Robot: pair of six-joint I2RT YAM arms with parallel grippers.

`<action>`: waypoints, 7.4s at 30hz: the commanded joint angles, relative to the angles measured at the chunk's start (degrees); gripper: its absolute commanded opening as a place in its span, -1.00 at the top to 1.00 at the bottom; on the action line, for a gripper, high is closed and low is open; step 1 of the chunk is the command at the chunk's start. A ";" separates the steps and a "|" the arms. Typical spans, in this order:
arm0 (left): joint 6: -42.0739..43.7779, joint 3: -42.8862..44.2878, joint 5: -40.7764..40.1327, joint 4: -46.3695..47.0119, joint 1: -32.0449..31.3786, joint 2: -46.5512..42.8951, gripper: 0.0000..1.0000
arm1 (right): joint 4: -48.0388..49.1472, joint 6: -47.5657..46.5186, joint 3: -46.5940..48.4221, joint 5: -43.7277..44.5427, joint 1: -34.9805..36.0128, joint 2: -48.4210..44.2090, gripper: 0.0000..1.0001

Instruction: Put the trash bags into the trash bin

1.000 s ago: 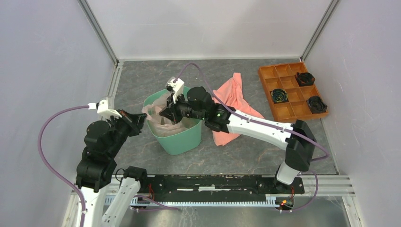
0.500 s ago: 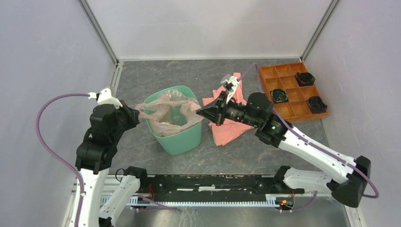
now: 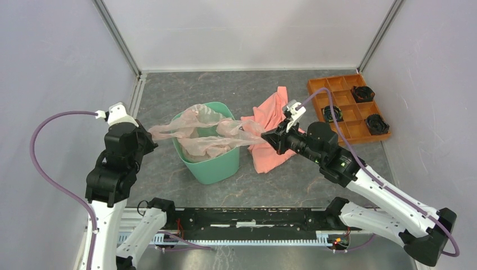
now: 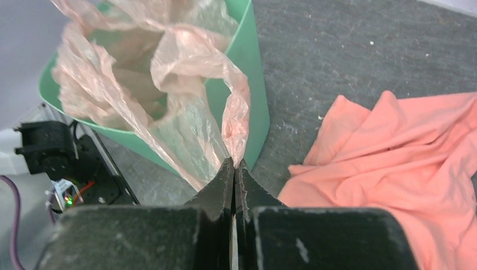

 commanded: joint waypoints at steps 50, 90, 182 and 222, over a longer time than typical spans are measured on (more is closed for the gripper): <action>-17.38 -5.20 18.46 7.99 -0.16 -5.92 -0.49 | 17.01 -0.64 -6.27 -3.50 -0.06 -3.57 0.84; 6.04 2.95 -7.79 3.51 -0.16 -4.69 0.96 | 8.74 -1.05 -8.66 5.67 -0.04 -6.52 0.85; 9.39 6.78 0.62 3.00 -0.16 -3.70 0.96 | -1.87 -20.66 33.65 -4.25 23.29 35.19 -0.54; 3.87 -10.44 -1.35 11.21 -0.18 -2.70 0.96 | -6.15 -14.23 17.43 11.65 26.36 12.59 -0.96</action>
